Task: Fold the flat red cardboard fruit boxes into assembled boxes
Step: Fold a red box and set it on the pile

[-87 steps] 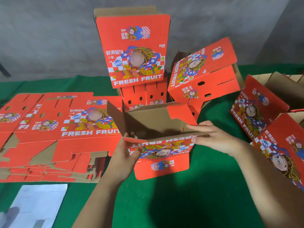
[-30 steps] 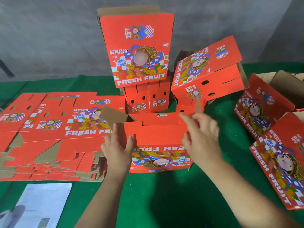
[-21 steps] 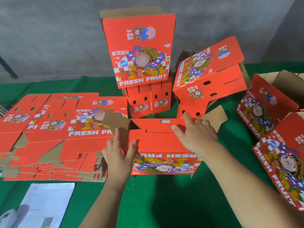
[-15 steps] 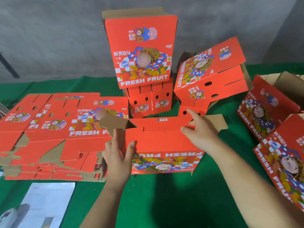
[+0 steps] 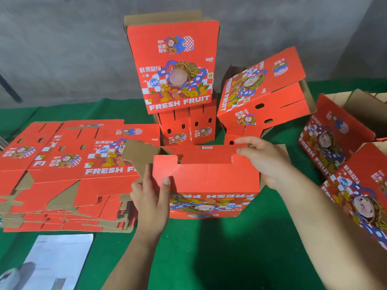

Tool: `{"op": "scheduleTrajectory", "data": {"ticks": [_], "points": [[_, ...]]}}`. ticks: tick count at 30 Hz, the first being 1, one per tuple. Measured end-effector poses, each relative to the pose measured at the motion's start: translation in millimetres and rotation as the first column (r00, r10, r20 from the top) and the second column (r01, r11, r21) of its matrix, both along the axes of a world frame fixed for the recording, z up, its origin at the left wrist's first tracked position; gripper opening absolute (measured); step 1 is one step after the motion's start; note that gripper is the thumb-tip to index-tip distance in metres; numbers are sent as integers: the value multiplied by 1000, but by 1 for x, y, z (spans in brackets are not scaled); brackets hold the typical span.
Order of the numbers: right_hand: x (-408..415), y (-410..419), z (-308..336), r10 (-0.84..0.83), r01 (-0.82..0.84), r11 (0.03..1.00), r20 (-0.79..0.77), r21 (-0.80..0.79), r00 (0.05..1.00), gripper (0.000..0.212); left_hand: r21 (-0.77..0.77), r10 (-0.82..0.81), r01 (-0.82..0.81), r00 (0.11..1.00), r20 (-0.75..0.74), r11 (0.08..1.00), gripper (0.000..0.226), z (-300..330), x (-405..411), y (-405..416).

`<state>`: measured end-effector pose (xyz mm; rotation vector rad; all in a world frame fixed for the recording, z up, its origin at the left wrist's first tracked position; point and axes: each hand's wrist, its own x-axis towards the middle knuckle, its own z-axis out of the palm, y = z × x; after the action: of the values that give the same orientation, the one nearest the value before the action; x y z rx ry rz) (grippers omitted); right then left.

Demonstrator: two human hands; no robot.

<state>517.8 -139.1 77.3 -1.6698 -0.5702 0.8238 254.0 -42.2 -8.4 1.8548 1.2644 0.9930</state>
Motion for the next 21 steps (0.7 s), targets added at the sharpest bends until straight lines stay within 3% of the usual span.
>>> {"op": "scheduleTrajectory", "data": {"ticks": [3, 6, 10, 12, 15, 16, 17, 18, 19, 21], "points": [[2, 0, 6, -58, 69, 994, -120, 86, 991, 23, -83, -6, 13, 997, 82, 997, 48, 6, 2, 1], [8, 0, 9, 76, -62, 996, -229, 68, 970, 22, -231, 46, -1, 981, 190, 973, 40, 7, 3, 1], [15, -3, 0, 184, -198, 980, -397, 6, 899, 44, -205, 77, -45, 986, 151, 978, 46, 1, 3, 9], [15, -6, -6, 222, -198, 975, -385, 100, 896, 44, -182, 46, -19, 988, 145, 983, 41, 0, 3, 13], [10, -7, -13, 282, -170, 940, -391, 296, 876, 65, -139, 73, -52, 987, 146, 989, 44, -3, 2, 20], [8, -8, -17, 264, -189, 940, -254, 285, 930, 72, -121, 100, -87, 989, 106, 989, 45, -3, 1, 21], [5, -9, -20, 232, -225, 954, -8, 200, 973, 79, -90, 115, -110, 992, 50, 990, 47, -2, 1, 22], [4, -9, -24, 218, -244, 968, 287, 61, 933, 85, -54, 117, -117, 993, -7, 992, 50, 0, 2, 21], [2, -10, -29, 228, -219, 972, 550, -83, 803, 90, -20, 115, -116, 992, -57, 993, 54, 1, 3, 20], [-11, -9, -44, 274, -73, 959, 829, -274, 488, 95, 29, 117, -114, 983, -144, 993, 65, 5, 9, 19]]}}
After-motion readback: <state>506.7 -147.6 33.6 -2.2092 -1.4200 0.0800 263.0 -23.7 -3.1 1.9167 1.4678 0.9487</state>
